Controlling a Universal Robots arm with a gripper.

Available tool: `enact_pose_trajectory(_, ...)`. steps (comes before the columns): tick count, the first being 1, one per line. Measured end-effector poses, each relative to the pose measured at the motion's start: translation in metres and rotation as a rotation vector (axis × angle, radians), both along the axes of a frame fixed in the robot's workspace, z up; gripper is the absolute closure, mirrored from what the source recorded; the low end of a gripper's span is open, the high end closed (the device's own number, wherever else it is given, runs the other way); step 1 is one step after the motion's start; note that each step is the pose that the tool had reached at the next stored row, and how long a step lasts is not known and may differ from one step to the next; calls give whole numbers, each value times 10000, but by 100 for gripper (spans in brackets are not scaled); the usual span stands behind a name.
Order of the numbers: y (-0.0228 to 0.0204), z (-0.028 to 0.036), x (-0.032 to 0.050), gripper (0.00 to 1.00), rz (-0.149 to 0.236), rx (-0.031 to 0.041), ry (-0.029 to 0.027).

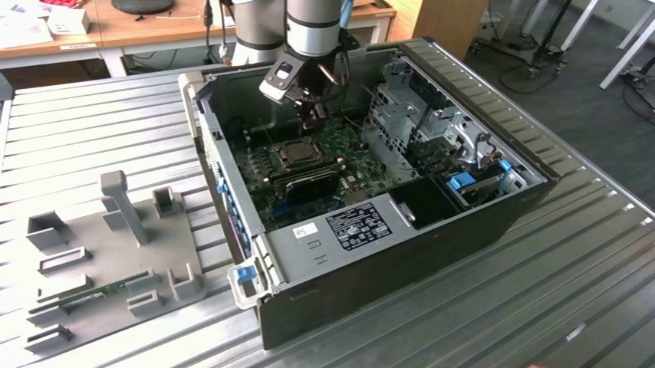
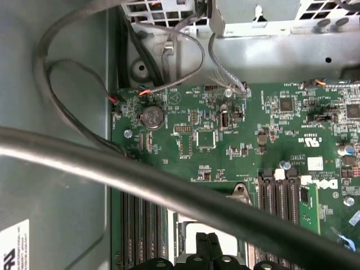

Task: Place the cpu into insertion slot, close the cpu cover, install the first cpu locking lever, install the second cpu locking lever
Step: 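Close the cpu cover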

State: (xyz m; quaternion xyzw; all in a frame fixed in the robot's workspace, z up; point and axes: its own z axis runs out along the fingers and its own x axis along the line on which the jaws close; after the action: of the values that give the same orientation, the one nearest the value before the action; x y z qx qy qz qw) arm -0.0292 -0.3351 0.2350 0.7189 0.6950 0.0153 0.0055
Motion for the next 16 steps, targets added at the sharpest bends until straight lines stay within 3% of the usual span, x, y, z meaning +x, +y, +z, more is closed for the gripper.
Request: enact_pose_trajectory(16,-23,-15,-58,90,0,0,3)
